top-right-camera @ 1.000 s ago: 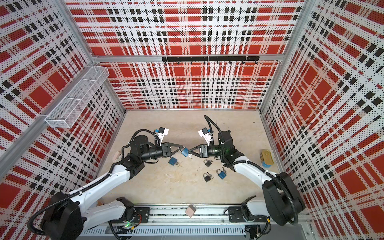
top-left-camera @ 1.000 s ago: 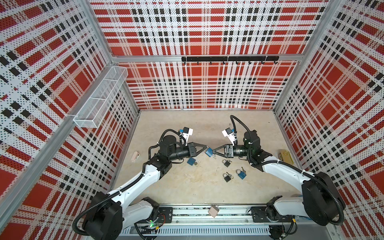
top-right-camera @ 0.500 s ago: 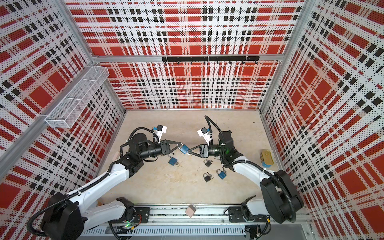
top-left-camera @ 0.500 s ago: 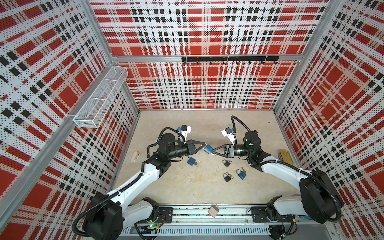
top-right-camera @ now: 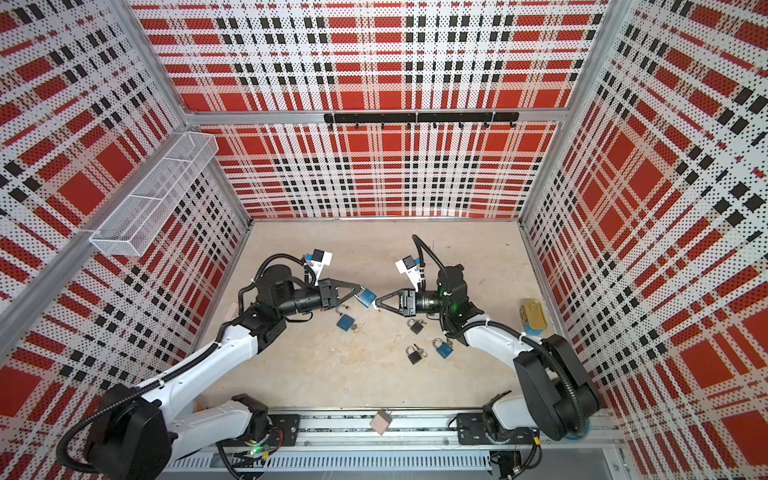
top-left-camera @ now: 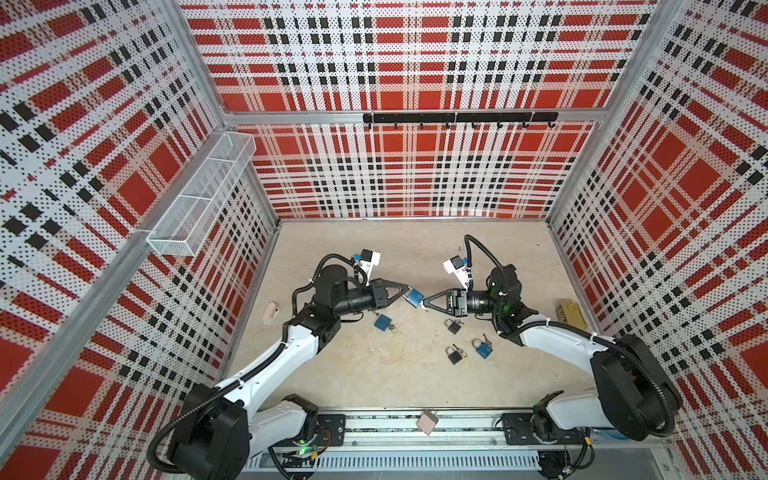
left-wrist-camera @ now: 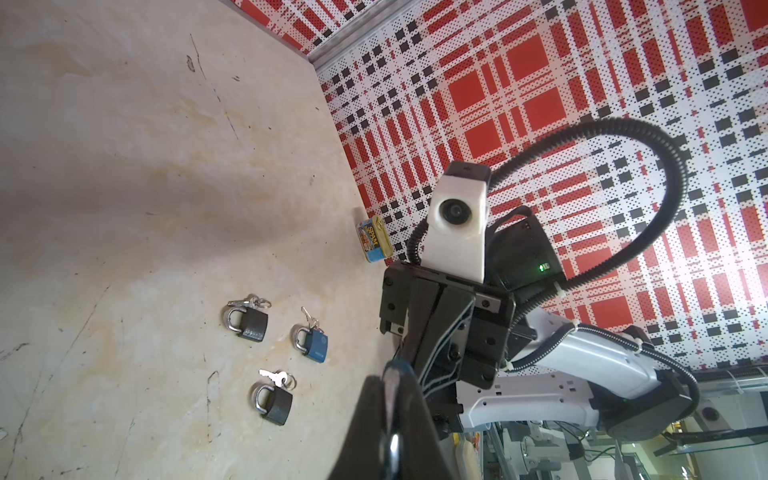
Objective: Lock with the key
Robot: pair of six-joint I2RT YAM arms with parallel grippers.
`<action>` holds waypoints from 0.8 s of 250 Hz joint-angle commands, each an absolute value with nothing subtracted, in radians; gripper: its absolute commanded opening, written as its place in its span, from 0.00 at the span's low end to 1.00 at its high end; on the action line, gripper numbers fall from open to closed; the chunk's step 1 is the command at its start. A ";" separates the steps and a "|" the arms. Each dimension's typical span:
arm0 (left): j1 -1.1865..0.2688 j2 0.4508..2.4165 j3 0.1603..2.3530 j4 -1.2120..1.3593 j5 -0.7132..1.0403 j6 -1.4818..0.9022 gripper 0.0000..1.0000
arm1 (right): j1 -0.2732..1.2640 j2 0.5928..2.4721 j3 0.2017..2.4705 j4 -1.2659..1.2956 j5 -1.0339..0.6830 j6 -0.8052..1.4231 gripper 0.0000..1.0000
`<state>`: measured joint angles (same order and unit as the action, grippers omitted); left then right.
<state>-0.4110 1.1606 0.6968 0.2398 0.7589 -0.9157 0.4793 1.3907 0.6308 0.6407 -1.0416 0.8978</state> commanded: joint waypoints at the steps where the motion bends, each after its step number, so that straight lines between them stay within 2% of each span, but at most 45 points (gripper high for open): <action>1: -0.334 1.170 0.727 0.307 0.726 -0.896 0.00 | 0.418 1.375 0.544 0.540 -1.008 0.861 0.00; 45: -0.321 1.245 0.732 0.325 0.742 -0.882 0.00 | 0.385 1.368 0.500 0.513 -1.005 0.835 0.00; 78: -0.335 1.332 0.736 0.325 0.738 -0.854 0.00 | 0.367 1.388 0.556 0.353 -0.931 0.726 0.00; 106: -0.365 1.449 0.758 0.321 0.732 -0.828 0.00 | 0.362 1.469 0.676 0.165 -0.848 0.587 0.00; 151: -0.408 1.664 0.832 0.299 0.721 -0.819 0.00 | 0.361 1.634 0.845 -0.001 -0.714 0.470 0.00; 200: -0.459 1.801 0.956 0.118 0.654 -0.724 0.00 | 0.361 1.755 0.940 -0.086 -0.598 0.405 0.00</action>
<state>-0.4332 1.7676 0.8730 0.2218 0.7002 -0.8074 0.3641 1.7058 0.8932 -0.0013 -0.7071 0.4976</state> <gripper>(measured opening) 0.095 0.046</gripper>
